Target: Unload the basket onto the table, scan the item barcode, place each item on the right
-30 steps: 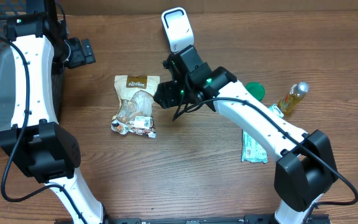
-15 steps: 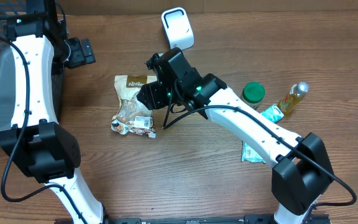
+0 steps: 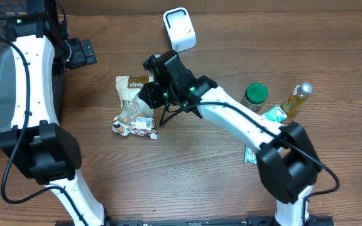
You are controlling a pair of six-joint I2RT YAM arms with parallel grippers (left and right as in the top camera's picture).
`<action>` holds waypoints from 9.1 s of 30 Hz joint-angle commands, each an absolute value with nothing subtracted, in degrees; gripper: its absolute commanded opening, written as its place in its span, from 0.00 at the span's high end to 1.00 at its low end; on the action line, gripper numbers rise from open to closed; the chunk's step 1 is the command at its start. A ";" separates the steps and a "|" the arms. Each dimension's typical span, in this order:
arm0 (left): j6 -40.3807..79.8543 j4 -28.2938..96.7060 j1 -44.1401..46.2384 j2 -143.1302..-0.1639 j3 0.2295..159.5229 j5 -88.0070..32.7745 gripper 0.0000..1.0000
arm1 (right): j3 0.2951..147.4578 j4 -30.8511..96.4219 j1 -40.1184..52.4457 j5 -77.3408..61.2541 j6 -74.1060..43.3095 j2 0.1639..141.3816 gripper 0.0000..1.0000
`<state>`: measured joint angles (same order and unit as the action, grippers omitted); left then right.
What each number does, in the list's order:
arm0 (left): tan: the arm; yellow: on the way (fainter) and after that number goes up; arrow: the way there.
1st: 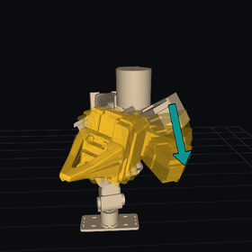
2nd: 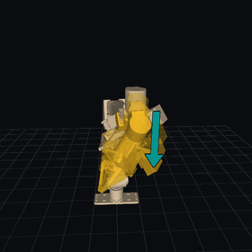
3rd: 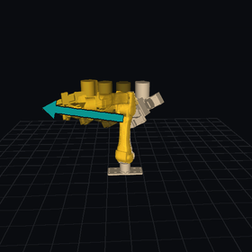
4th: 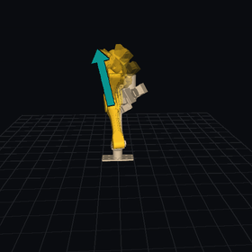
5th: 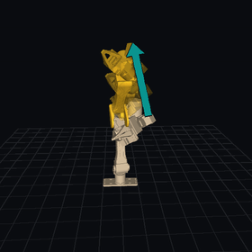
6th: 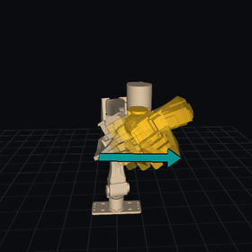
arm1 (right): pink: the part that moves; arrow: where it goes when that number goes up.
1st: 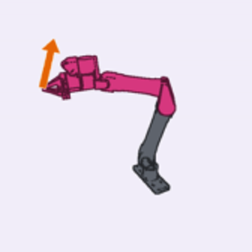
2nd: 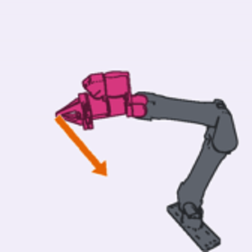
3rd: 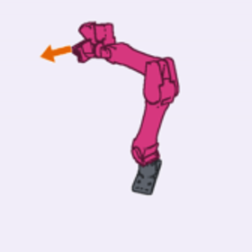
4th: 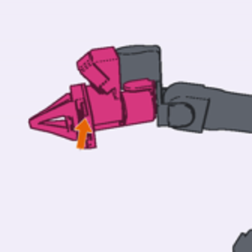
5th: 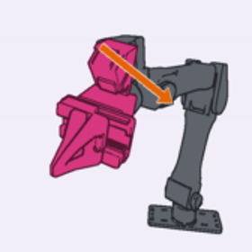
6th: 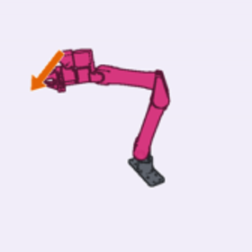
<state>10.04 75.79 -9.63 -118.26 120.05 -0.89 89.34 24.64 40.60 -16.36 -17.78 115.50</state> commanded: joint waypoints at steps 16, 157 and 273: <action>8.97 75.83 -9.63 -118.30 121.19 -1.10 0.00 | 90.02 7.25 44.97 -14.37 -17.54 127.42 0.96; 8.97 75.83 -9.63 -118.30 121.19 -1.10 0.00 | 94.89 58.24 30.13 -5.04 -8.86 111.13 0.17; 8.97 75.83 -9.34 -118.30 121.19 -1.10 0.00 | 94.89 57.93 30.13 -5.23 -8.88 111.13 0.16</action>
<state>10.07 75.81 -9.63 -118.26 120.07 -0.89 95.13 58.13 30.41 -4.71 -8.99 111.42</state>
